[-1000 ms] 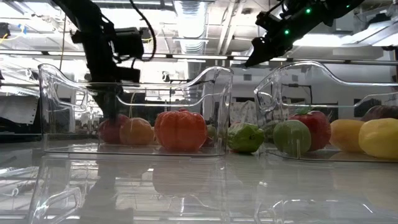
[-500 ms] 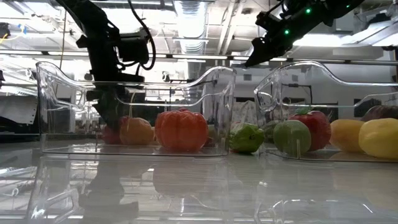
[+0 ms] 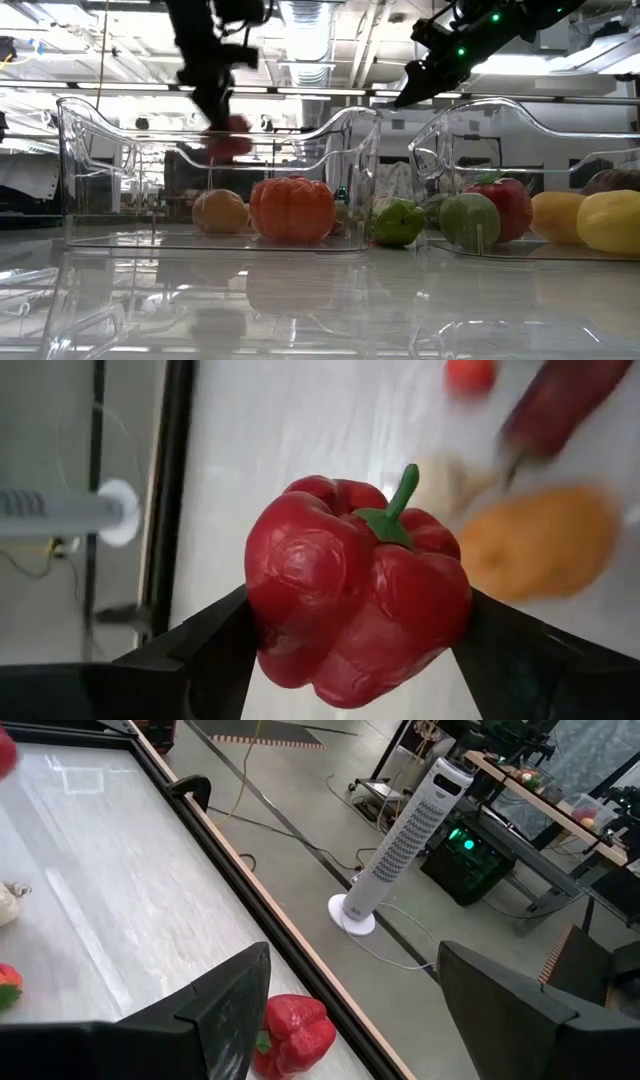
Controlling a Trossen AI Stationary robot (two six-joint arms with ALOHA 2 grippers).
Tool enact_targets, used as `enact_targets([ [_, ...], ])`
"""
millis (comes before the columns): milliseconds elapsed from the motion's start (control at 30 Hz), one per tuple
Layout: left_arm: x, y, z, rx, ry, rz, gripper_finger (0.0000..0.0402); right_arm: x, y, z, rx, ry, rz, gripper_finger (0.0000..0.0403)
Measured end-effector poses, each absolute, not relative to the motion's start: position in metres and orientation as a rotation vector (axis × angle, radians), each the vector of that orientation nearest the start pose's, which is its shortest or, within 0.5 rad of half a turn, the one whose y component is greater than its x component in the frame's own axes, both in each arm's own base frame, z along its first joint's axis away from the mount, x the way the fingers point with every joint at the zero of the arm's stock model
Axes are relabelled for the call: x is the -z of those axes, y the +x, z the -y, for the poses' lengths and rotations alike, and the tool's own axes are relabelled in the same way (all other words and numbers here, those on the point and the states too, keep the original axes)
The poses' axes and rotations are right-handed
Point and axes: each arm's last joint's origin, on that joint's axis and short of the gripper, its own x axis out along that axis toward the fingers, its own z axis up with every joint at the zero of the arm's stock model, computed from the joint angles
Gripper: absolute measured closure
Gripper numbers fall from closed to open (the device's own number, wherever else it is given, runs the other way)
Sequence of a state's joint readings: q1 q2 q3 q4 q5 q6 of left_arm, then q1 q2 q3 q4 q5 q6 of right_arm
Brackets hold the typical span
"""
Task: Sort produce into baskets
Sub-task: Put the left red bell pepper into the left transparent bin
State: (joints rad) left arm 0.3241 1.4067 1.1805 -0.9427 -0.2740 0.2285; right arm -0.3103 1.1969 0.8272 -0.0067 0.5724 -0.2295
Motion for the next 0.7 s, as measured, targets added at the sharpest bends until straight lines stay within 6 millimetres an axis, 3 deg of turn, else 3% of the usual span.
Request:
enact_targets([
  [167, -0.306, 0.266, -0.073, -0.222, -0.024, -1.057, 0.0126, -0.283, 0.242, 0.094, 0.821, -0.276, -0.49, 0.009],
  [367, -0.31, 0.277, -0.034, 0.018, -0.209, -0.993, 0.0126, -0.283, 0.242, 0.094, 0.821, -0.27, -0.487, 0.009],
  [700, -0.308, 0.279, 0.025, -0.02, -0.118, -1.011, 0.0125, -0.283, 0.242, 0.094, 0.821, -0.27, -0.488, 0.009],
])
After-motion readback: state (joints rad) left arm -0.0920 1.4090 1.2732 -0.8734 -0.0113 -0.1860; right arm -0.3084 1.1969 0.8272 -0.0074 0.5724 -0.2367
